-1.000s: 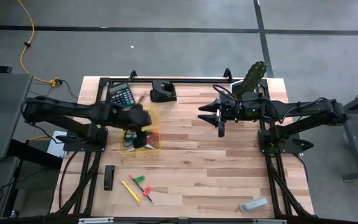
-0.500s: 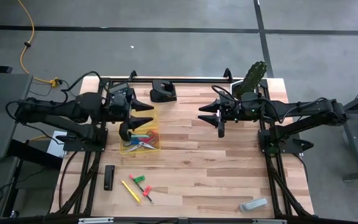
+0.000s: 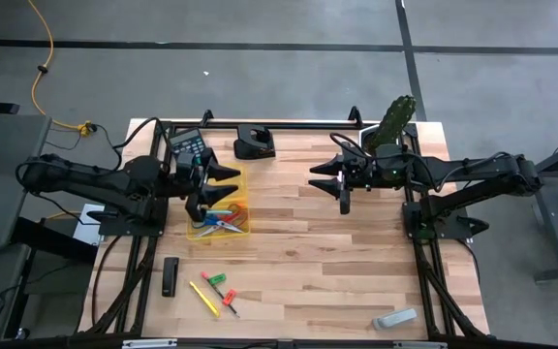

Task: Pack school essentials
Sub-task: Put the green eraser into the yellow supply box

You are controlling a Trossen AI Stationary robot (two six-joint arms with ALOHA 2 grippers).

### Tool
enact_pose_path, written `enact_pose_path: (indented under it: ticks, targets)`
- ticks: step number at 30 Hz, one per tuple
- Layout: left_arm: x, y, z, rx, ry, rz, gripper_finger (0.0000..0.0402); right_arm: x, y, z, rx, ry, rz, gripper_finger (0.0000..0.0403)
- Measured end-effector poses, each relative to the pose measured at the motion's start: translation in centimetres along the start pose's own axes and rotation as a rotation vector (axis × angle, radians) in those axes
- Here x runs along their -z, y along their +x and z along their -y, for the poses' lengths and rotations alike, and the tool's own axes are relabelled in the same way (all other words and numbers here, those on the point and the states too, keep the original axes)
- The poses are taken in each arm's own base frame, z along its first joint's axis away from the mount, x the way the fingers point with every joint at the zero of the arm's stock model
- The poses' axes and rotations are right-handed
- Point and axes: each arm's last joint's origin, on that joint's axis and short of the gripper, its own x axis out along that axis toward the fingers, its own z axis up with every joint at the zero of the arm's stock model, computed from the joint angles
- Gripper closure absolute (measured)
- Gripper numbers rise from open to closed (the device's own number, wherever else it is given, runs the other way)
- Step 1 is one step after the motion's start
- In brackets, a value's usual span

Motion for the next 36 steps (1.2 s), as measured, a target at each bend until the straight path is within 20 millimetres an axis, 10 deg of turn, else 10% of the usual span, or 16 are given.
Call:
enact_pose_path:
  ticks: [36]
  targets:
    - [0.1, 0.05, -0.05, -0.011, 0.054, -0.005, 0.02, 0.01, 0.0, -0.06, -0.021, -0.008, -0.004, 0.0245]
